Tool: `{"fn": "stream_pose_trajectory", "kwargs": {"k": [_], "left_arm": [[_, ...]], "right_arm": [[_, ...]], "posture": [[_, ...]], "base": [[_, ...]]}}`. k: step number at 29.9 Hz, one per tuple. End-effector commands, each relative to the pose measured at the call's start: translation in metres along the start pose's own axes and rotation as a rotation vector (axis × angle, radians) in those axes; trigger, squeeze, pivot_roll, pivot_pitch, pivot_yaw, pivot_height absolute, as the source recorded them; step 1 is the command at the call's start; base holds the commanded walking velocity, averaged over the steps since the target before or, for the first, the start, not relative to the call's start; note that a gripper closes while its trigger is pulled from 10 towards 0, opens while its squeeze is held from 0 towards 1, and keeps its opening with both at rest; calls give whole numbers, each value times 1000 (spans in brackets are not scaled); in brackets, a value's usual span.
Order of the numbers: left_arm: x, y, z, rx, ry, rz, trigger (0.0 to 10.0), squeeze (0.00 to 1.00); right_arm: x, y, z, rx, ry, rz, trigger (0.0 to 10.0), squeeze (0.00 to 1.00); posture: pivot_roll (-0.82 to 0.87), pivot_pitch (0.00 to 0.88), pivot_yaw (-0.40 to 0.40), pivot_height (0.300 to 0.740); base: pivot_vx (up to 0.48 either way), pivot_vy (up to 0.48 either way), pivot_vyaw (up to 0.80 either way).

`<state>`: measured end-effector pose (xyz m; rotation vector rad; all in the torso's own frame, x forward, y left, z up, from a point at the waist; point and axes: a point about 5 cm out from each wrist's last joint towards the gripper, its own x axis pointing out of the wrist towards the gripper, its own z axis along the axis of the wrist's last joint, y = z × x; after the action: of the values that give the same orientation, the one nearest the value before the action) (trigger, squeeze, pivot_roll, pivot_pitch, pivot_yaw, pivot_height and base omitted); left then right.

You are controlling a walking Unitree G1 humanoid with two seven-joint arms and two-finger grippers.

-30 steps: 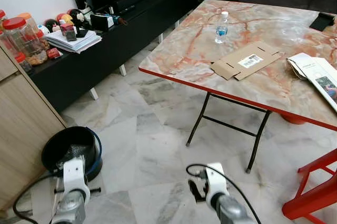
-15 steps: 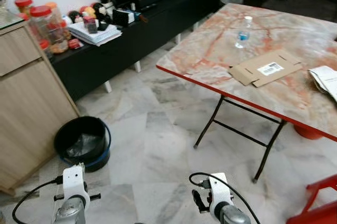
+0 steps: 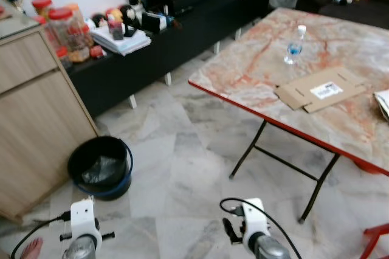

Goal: Picking trash to rubbish bin

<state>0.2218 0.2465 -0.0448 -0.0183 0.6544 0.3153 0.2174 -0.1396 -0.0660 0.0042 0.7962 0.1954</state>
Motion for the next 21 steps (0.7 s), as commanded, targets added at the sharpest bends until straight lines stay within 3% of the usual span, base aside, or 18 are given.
{"fn": "stream_pose_trajectory", "kwargs": {"k": [1, 6, 9, 16, 21], "left_arm": [[-3, -6, -9, 30, 28, -28, 10000, 0], [-2, -15, -9, 30, 29, -45, 10000, 0], [-2, -17, -7, 15, 27, -38, 10000, 0], [0, -19, -3, 26, 25, -48, 10000, 0], [0, -25, -4, 65, 35, -78, 10000, 0]], "right_arm": [[-1, -5, -1, 2, 3, -26, 10000, 0], [-1, -3, -2, 12, 14, -13, 10000, 0], [0, -2, -2, -32, 21, 2, 10000, 0], [-1, -9, 0, -5, 21, -29, 10000, 0], [-2, -15, -3, 12, 32, -51, 10000, 0]], "posture": [[76, 82, 23, 740], [67, 53, 0, 740], [63, 42, 8, 740], [47, 3, 23, 740], [39, 0, 27, 740]], "base": [[259, 0, 775], [259, 0, 480], [259, 0, 181], [256, 0, 798], [259, 0, 186]]}}
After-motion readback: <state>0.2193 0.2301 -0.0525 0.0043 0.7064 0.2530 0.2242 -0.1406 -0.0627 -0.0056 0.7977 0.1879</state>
